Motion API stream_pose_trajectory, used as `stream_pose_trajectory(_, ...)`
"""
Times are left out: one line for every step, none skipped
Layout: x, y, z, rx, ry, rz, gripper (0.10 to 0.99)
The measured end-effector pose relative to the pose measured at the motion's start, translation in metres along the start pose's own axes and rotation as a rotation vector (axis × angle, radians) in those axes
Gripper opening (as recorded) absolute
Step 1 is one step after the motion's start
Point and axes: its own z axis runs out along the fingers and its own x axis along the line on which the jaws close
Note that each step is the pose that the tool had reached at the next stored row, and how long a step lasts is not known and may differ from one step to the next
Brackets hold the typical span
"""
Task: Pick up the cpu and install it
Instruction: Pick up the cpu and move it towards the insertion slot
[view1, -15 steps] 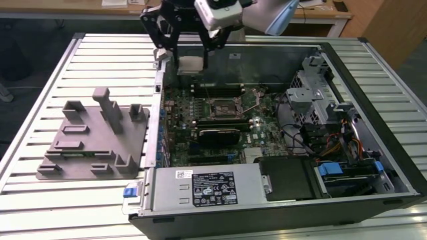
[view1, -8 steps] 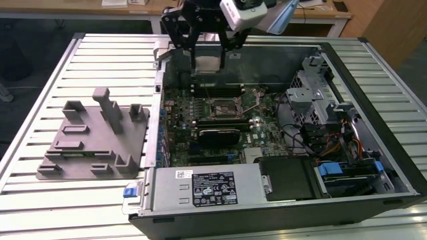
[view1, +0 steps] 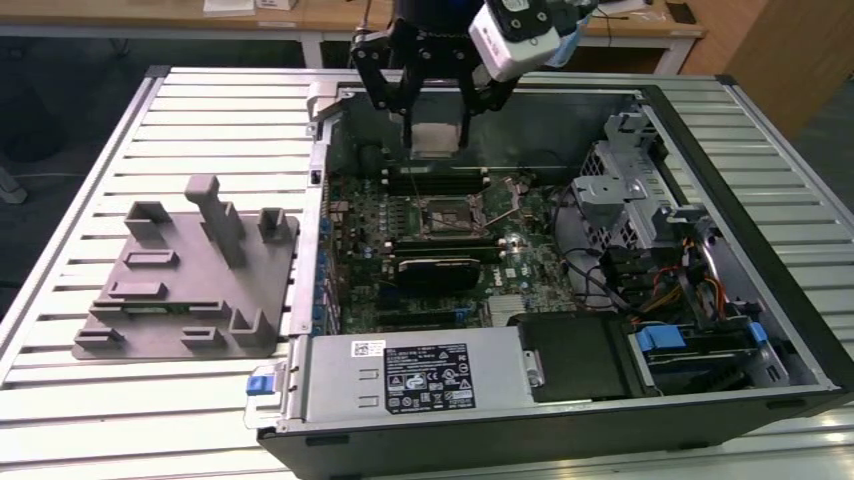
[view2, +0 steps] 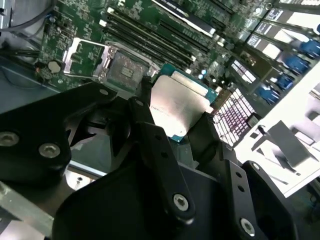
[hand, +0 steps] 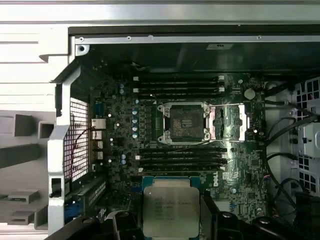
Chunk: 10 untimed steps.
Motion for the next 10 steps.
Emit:
stream_pose_trajectory(-0.0017, 0.0000, 0.0018, 0.000, 0.0001, 0.000, 0.541)
stream_pose_trajectory(-0.0031, -0.0001, 0.0036, 0.000, 0.0001, 0.000, 0.541)
stream_pose_trajectory(-0.0047, -0.0001, 0.0055, 0.000, 0.0002, 0.000, 0.541)
stream_pose_trajectory(-0.0061, -0.0002, 0.0074, 0.000, 0.0002, 0.000, 0.541)
stream_pose_trajectory(-0.0073, -0.0002, 0.0091, 0.000, 0.0003, 0.000, 0.541)
stream_pose_trajectory(-0.0084, -0.0003, 0.0109, 0.000, 0.0004, 0.000, 0.541)
stream_pose_trajectory(-0.0095, -0.0003, 0.0127, 0.000, 0.0003, 0.000, 0.541)
stream_pose_trajectory(-0.0105, -0.0003, 0.0146, 0.000, 0.0003, 0.000, 0.541)
stream_pose_trajectory(-0.0114, -0.0004, 0.0165, 0.000, 0.0003, 0.000, 0.541)
stream_pose_trajectory(-0.0122, -0.0004, 0.0183, 0.000, 0.0003, 0.000, 0.541)
